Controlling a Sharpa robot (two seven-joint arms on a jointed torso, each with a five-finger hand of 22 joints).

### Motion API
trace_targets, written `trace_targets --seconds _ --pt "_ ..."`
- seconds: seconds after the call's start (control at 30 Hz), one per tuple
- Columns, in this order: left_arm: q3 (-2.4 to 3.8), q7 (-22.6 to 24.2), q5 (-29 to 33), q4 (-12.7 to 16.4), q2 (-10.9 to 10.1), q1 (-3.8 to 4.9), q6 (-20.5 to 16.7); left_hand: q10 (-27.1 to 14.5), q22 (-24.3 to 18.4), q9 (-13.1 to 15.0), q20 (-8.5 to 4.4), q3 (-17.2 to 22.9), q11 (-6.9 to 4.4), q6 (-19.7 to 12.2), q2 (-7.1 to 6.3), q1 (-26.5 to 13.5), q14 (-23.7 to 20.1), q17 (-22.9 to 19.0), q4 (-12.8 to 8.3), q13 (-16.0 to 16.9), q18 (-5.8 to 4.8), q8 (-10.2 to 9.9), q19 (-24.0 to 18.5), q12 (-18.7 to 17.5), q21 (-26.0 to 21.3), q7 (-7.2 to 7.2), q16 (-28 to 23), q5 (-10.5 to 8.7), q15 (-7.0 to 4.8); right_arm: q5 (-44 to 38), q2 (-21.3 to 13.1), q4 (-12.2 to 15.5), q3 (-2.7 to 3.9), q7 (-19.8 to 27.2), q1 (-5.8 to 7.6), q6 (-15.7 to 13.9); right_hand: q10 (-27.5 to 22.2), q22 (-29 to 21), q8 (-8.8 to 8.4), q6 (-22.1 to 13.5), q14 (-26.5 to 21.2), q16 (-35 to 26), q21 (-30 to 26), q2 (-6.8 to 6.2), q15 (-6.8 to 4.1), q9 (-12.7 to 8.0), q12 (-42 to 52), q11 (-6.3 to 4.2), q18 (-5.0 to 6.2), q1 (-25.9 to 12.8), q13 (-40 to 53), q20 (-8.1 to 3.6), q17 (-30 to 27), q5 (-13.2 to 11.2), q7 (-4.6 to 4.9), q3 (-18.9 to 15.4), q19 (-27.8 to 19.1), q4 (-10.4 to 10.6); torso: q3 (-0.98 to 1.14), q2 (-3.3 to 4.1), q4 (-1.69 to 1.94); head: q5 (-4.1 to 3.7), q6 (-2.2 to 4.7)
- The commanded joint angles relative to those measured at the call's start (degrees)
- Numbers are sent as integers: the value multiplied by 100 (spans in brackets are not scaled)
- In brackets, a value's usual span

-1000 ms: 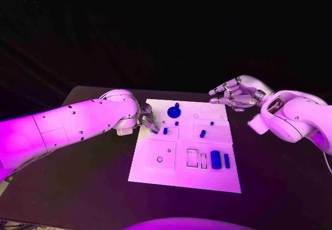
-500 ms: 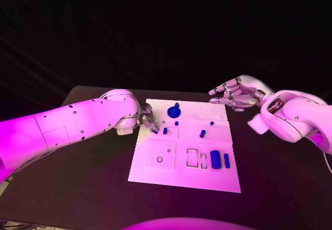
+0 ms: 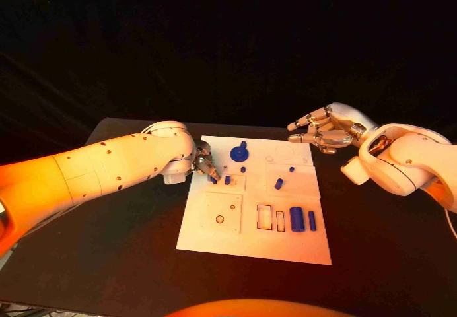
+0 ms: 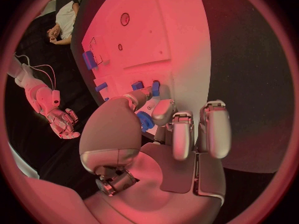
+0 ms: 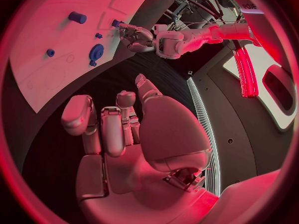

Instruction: Assemble the parts on the task board

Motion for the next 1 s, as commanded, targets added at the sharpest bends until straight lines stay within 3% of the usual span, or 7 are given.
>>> trace_targets --seconds 0.03,0.2,0.47,1.0 --pt "-51 -125 74 -11 28 -62 288 41 963 -9 -39 -9 -21 163 -14 -61 602 1507 -56 0 -51 11 396 16 30 -114 14 -2 -51 -20 4 15 0 34 -4 78 -37 -6 25 -25 242 -40 -20 42 19 -4 -38 15 96 -10 -5 -2 -5 36 3 -21 -29 0 -6 2 6 -3 2" --pt "-53 -160 77 -33 49 -62 327 44 976 -42 -48 -233 -35 215 -70 -180 602 1507 -11 -20 -54 2 399 0 39 -132 14 -6 -62 -19 7 19 0 52 -4 80 -35 -6 25 -25 242 -39 -21 43 19 -4 -33 15 96 -10 -1 -2 -4 36 3 -23 -29 1 -1 0 8 -8 -3" --pt "-54 -244 49 -65 64 -62 248 63 1018 -106 -56 -890 -35 309 -87 -536 602 1507 309 5 -64 -16 411 26 77 -128 14 -19 -66 14 7 23 0 122 -4 49 -32 -9 32 -25 246 -43 -29 43 20 -3 -19 17 95 -45 -2 -2 0 35 3 -68 -24 31 -7 -1 6 -7 -1" --pt "-38 -286 13 -49 24 -62 83 73 1057 -181 -59 -2034 -34 371 -67 -622 602 1507 689 39 -71 -29 421 54 97 -129 14 -20 -69 20 3 17 0 116 -4 43 -38 -29 36 -31 246 -55 -48 46 21 -3 -17 18 98 -90 -15 -1 -9 42 2 -127 -26 74 -4 0 2 -8 2"
